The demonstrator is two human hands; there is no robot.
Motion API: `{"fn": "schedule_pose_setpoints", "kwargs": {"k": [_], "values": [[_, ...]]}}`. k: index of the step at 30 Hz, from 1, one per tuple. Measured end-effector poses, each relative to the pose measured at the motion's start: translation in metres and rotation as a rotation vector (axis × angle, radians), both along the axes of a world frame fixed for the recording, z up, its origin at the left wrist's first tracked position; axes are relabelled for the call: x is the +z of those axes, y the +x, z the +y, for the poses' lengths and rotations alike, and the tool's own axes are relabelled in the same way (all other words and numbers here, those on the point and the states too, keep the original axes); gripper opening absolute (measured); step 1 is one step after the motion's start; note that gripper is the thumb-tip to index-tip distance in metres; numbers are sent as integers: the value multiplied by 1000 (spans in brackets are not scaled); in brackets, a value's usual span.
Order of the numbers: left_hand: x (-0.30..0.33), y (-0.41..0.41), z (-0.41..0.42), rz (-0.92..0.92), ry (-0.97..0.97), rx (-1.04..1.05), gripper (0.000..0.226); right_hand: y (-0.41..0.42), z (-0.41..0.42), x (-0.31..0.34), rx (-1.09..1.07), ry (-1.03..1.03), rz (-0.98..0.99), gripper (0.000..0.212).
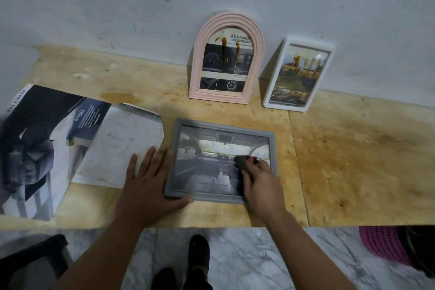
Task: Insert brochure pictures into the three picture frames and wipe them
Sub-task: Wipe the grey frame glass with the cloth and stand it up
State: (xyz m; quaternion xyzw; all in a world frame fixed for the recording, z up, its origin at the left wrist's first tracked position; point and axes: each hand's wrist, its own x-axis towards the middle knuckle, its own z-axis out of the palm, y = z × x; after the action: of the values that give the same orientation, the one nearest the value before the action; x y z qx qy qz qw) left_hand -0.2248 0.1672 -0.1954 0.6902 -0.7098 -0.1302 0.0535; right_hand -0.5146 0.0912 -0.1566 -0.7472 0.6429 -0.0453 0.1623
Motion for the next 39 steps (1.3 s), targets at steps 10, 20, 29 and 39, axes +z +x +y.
{"fn": "schedule_pose_setpoints", "kwargs": {"k": [10, 20, 29, 39], "values": [[0, -2, -1, 8, -7, 1, 126, -16, -52, 35, 129, 37, -34, 33], [-2, 0, 0, -1, -5, -4, 126, -7, 23, 23, 246, 253, -158, 37], [-1, -2, 0, 5, -1, 3, 126, 8, -65, 24, -137, 6, 2, 32], [-1, -2, 1, 5, -23, 0, 119, 118, -1, 1, 338, 38, -101, 29]]}}
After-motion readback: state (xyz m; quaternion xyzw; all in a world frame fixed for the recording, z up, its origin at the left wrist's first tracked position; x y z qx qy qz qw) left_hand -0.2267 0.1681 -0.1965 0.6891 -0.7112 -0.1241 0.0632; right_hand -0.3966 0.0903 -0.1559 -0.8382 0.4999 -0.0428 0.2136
